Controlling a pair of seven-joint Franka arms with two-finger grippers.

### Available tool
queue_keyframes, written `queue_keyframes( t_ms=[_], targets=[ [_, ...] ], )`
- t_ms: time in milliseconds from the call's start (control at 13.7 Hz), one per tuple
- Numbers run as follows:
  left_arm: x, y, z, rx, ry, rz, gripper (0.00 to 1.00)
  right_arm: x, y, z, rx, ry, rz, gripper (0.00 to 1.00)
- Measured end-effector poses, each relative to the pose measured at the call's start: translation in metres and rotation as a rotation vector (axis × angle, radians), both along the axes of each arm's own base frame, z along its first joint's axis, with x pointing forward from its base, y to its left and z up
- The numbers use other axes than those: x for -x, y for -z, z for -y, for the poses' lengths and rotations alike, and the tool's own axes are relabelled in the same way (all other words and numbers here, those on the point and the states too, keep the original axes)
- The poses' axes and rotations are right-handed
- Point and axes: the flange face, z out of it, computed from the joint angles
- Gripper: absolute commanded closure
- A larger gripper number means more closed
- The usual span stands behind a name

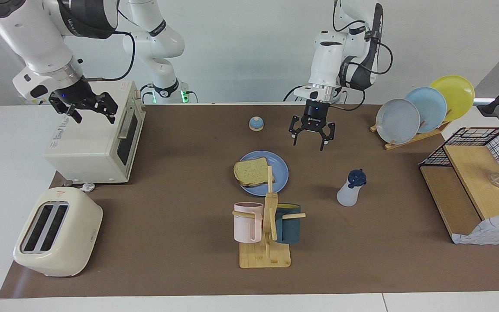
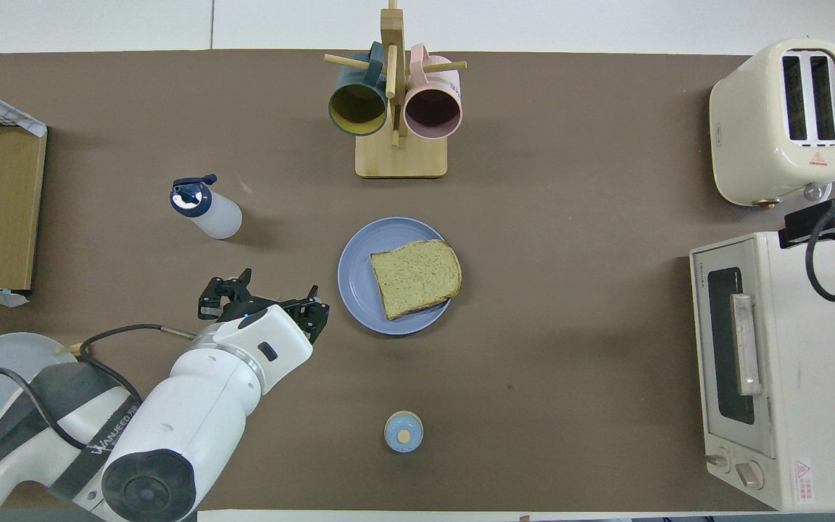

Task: Put bread on plate and add seasoning

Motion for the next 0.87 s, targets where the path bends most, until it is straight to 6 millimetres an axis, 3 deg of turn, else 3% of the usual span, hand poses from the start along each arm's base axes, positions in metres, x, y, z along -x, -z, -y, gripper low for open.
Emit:
queue_keyframes(
  t_ms=[146, 510, 655, 874],
  targets=[
    [-0.007, -0.036, 0.011, -0.001, -0.061, -0.048, 0.00, 0.000, 0.000, 0.000, 0.000, 0.000, 0.000, 0.00],
    [-0.027, -0.107, 0.007, 0.009, -0.136, -0.128, 0.00, 0.000, 0.000, 0.000, 0.000, 0.000, 0.000, 0.00],
    [-0.039, -0.124, 0.000, -0.005, -0.149, -0.162, 0.00, 0.000, 0.000, 0.000, 0.000, 0.000, 0.000, 0.00],
    [-0.077, -0.136, -0.034, -0.027, -0.169, -0.209, 0.00, 0.000, 0.000, 0.000, 0.000, 0.000, 0.000, 0.00]
  ],
)
